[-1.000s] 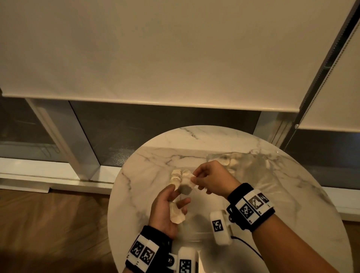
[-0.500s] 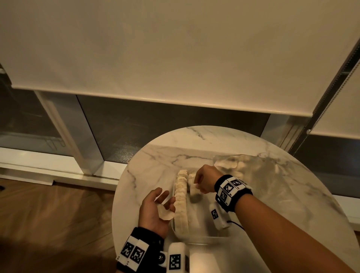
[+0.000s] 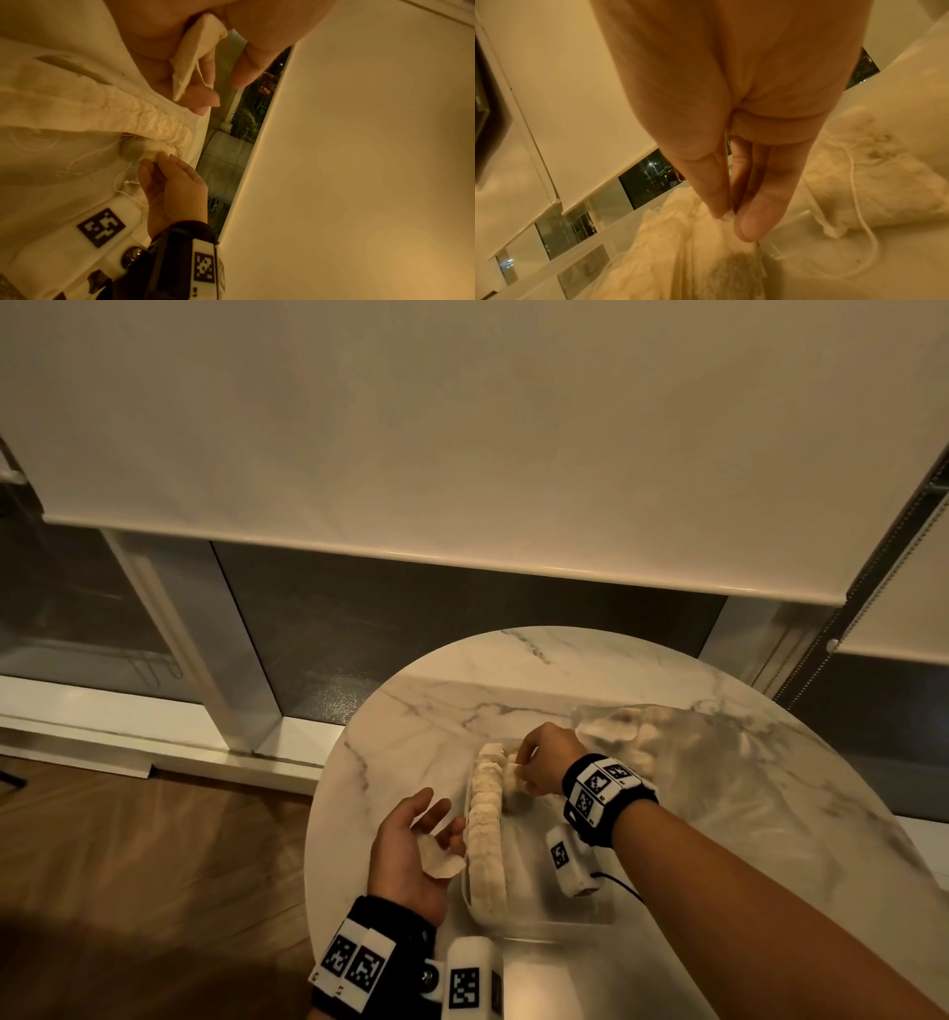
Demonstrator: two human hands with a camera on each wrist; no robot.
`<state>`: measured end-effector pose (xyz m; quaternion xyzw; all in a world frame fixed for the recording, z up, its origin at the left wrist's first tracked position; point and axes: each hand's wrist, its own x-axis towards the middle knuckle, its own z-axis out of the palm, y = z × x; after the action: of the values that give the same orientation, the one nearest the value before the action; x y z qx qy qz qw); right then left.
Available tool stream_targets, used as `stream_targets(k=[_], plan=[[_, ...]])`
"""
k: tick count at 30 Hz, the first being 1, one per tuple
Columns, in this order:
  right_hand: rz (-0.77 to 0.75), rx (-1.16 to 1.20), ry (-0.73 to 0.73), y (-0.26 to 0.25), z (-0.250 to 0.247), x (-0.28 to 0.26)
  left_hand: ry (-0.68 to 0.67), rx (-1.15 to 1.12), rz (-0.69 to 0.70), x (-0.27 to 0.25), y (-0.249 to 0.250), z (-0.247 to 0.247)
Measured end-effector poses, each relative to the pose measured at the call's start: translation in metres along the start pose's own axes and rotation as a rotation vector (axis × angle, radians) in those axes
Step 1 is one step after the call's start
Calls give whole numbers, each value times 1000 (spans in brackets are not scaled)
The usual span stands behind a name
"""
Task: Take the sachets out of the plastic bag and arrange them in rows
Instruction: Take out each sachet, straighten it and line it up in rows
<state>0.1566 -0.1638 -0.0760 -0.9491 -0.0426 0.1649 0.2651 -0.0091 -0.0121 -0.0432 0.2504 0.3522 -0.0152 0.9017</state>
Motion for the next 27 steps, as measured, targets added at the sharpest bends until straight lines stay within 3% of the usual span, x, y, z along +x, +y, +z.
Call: stream_targets(k=[8,11,16,20,24,27], plan=[[-66,66,106,1,-20,-26,-27,4,-25,-3,-1,3],[-130,208,156,-6,-33,-56,-57,20,-47,-10,-4,9],[-353,460,-15,-16,-45,-128,-126,-43,-2,-18,-12,18],[-502,412,-117,-8,-36,-167,-169,-97,-34,-22,-16,21],[-608,308,8,1,-20,-172,-201,-103,-53,-25,-19,27],[-651,363,80,5,-16,-172,-213,-94,-50,-26,-23,29]])
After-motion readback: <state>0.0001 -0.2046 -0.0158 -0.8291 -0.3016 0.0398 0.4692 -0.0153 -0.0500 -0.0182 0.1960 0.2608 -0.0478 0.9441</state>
